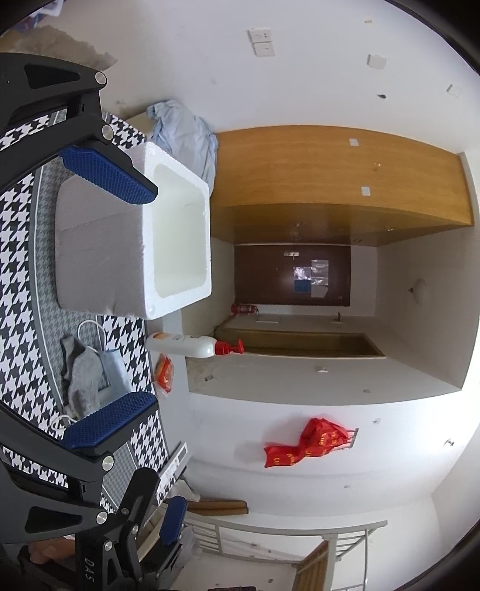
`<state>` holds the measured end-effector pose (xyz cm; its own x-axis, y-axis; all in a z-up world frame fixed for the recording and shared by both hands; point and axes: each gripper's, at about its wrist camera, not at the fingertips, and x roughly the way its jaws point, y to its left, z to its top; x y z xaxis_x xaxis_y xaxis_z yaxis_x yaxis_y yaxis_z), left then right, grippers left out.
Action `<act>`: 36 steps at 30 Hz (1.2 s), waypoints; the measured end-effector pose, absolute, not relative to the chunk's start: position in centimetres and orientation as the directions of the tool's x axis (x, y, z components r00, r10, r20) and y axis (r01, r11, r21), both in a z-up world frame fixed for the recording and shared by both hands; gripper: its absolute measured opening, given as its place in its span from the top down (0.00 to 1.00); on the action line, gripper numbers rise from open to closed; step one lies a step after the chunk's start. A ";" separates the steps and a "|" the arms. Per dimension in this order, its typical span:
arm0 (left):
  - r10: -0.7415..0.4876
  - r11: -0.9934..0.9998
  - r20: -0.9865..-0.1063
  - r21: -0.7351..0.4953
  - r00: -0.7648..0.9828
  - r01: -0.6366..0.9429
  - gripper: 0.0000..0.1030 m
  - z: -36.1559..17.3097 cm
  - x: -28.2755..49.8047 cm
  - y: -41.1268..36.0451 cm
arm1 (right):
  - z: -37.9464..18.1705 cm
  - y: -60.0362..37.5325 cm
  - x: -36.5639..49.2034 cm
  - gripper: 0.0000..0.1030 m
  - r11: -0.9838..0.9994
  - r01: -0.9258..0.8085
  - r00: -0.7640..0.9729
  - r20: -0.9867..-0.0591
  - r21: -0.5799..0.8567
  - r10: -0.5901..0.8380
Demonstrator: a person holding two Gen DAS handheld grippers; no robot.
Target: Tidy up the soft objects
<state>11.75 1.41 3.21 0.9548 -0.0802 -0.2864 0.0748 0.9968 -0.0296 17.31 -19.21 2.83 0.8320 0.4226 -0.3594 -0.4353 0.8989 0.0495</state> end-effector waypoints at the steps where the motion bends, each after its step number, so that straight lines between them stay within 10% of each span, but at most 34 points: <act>1: -0.085 0.996 -0.286 -0.032 0.954 0.079 0.01 3.1 11.5 1.3 | 2.7 -19.3 17.2 0.07 0.900 -0.433 0.833 -0.361 0.048 0.419; 36: -0.162 0.987 -0.330 -0.056 0.930 0.152 0.01 -3.1 9.0 -0.9 | -2.5 -22.0 15.1 0.07 0.922 -0.381 0.836 -0.398 0.075 0.378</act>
<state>9.04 -0.91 -3.05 0.9299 -0.1618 -0.3304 0.1519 0.9868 -0.0558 15.05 -21.98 -2.53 0.8359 0.3778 -0.3981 -0.3808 0.9216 0.0751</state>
